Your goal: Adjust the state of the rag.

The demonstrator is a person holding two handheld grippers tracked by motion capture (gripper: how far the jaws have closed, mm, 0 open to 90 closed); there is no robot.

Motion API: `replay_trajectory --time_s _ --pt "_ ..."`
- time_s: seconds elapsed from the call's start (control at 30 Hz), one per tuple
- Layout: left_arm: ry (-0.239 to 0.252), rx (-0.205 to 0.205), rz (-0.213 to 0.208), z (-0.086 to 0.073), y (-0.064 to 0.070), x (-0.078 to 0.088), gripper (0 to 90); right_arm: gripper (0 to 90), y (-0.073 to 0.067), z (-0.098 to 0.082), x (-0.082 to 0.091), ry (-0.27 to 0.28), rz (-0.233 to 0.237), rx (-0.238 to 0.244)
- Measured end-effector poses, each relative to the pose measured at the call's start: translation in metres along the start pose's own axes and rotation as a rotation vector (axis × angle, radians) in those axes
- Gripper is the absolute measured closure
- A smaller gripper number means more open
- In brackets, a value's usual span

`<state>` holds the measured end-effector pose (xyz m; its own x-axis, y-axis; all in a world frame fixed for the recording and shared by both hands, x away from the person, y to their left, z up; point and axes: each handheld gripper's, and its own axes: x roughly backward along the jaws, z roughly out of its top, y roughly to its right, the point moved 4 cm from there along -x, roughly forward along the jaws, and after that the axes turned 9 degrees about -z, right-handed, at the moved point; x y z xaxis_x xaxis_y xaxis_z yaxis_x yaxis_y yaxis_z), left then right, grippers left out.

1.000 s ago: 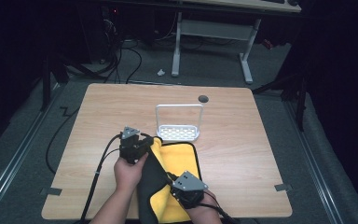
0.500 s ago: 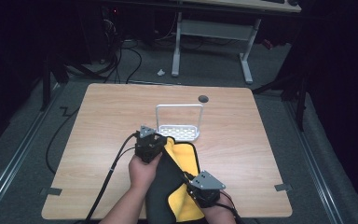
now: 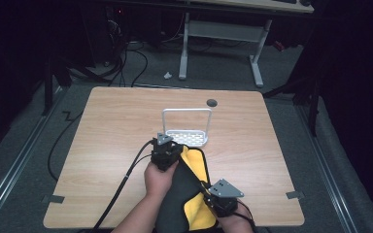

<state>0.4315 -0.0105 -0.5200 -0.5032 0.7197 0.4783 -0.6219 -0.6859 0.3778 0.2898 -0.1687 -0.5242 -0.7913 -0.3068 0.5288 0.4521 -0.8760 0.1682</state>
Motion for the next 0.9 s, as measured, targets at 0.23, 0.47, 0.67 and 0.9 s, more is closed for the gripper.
replay_trajectory --time_s 0.23,0.47,0.67,0.9 --pt "0.017 -0.006 -0.108 0.001 0.012 0.001 56.0 66.7 0.016 -0.007 0.007 -0.016 -0.035 -0.041" --pt "0.012 -0.066 -0.111 -0.007 0.015 0.021 54.2 64.8 0.03 -0.008 0.009 -0.005 -0.068 -0.086" --pt "-0.022 -0.104 -0.106 -0.033 0.008 0.047 56.2 65.4 0.029 -0.011 0.003 -0.028 -0.065 -0.072" --pt "-0.059 -0.081 -0.09 -0.059 -0.008 0.077 60.1 66.3 0.024 -0.013 -0.001 -0.044 -0.058 -0.052"
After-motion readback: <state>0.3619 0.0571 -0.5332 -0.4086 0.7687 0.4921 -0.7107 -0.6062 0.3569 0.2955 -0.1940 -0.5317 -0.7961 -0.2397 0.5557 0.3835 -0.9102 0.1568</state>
